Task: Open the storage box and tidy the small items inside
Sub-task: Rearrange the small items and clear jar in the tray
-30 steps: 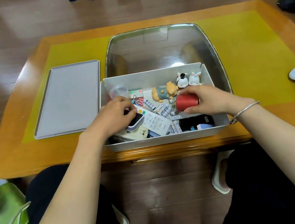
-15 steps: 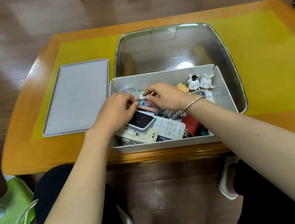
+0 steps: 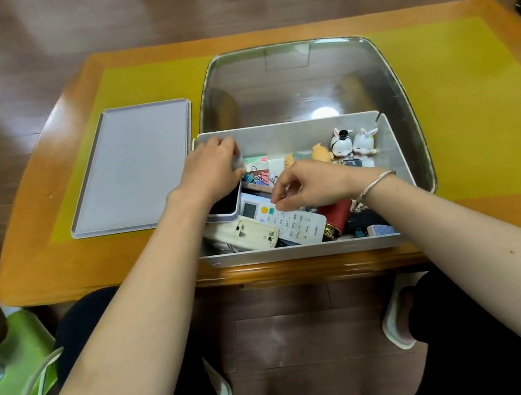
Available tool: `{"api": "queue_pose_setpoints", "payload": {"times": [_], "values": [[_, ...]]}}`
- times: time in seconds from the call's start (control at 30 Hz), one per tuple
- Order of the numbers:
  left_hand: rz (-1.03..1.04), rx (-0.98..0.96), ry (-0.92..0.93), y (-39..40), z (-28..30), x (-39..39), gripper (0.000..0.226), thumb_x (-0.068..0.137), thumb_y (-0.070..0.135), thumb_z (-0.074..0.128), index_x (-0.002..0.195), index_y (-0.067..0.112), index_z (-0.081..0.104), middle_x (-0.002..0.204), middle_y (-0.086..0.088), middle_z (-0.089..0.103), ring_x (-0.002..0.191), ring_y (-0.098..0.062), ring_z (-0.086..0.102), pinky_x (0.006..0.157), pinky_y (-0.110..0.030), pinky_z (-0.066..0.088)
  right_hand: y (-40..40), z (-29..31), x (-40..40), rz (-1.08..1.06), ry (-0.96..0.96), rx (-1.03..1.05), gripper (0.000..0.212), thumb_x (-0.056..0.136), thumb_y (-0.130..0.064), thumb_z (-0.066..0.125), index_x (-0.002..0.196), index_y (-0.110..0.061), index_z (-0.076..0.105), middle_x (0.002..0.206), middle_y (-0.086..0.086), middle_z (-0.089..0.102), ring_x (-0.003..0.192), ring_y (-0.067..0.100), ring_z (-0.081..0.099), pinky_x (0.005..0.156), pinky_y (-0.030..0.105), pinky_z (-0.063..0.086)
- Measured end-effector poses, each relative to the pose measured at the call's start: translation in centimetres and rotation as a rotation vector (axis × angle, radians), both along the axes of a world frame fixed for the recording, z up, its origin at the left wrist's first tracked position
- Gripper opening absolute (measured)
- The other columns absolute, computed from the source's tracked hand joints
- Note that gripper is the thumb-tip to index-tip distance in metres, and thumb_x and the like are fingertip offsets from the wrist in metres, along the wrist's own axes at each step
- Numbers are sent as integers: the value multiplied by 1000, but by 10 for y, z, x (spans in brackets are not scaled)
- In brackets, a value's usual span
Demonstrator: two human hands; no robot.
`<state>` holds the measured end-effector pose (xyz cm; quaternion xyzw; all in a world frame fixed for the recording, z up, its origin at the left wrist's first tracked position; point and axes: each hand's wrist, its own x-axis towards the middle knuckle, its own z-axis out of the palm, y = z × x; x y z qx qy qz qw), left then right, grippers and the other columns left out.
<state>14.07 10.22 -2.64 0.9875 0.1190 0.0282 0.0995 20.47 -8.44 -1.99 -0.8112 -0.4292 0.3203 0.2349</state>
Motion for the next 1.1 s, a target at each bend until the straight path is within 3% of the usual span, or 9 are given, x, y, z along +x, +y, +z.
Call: {"api": "queue_pose_setpoints", "payload": {"times": [0.1,0.17,0.27,0.4,0.53,0.63,0.8,0.9,1.1], "values": [[35,16,37,-6,0,5,33,88,35,63,109,13,48,124,-14,52,112,-36,47,94,-44,39,0,-4,-1,-77,-59,56,12,88,-25,63,90,-17,71,84,-8,71,74,-1,62,70,17,50],[53,-30,60,-9,0,8,35,87,34,64,108,13,46,127,-16,47,114,-38,45,96,-46,41,6,-6,3,-171,-202,102,14,91,-23,58,95,-16,71,93,-2,71,83,11,63,77,22,47],[95,-135,28,-12,-2,8,32,88,30,64,106,11,45,126,-17,41,116,-38,39,94,-44,41,20,-6,12,-241,-386,131,19,92,-15,54,105,-16,67,108,1,68,92,15,59,81,21,42],[56,-175,-151,-14,-4,-3,32,87,25,63,107,9,44,123,-15,45,112,-34,38,90,-39,39,40,-11,25,-204,-614,26,29,90,-9,48,115,-15,61,116,9,64,112,29,53,93,37,44],[74,-217,-421,-11,-2,-17,44,84,16,64,125,10,46,128,-12,44,113,-31,38,91,-35,38,55,-23,24,-70,-787,-142,29,86,-7,49,113,-13,56,112,8,62,112,29,49,88,36,34],[146,-210,-501,-11,-1,-22,55,83,19,65,134,13,45,129,-12,42,115,-29,37,94,-34,37,61,-32,21,-58,-776,-183,27,87,-10,51,114,-12,54,117,9,56,115,27,47,90,37,30],[198,-244,-486,-12,-4,-26,53,81,23,69,129,12,50,128,-14,40,116,-28,36,94,-33,41,67,-33,25,-60,-781,-211,20,88,-19,53,105,-11,61,113,11,57,114,28,47,91,37,29],[237,-295,-535,-10,-6,-31,51,80,21,70,127,13,49,128,-13,41,117,-25,37,94,-22,34,67,-33,28,-55,-737,-207,20,85,-22,58,103,-14,59,105,8,63,109,28,53,88,36,30],[193,-310,-528,-2,-2,-37,53,84,19,68,131,14,45,132,-8,46,120,-24,40,91,-9,20,56,-19,31,-181,-447,124,26,81,-17,67,104,-20,56,91,-5,59,97,21,55,85,32,31]]}}
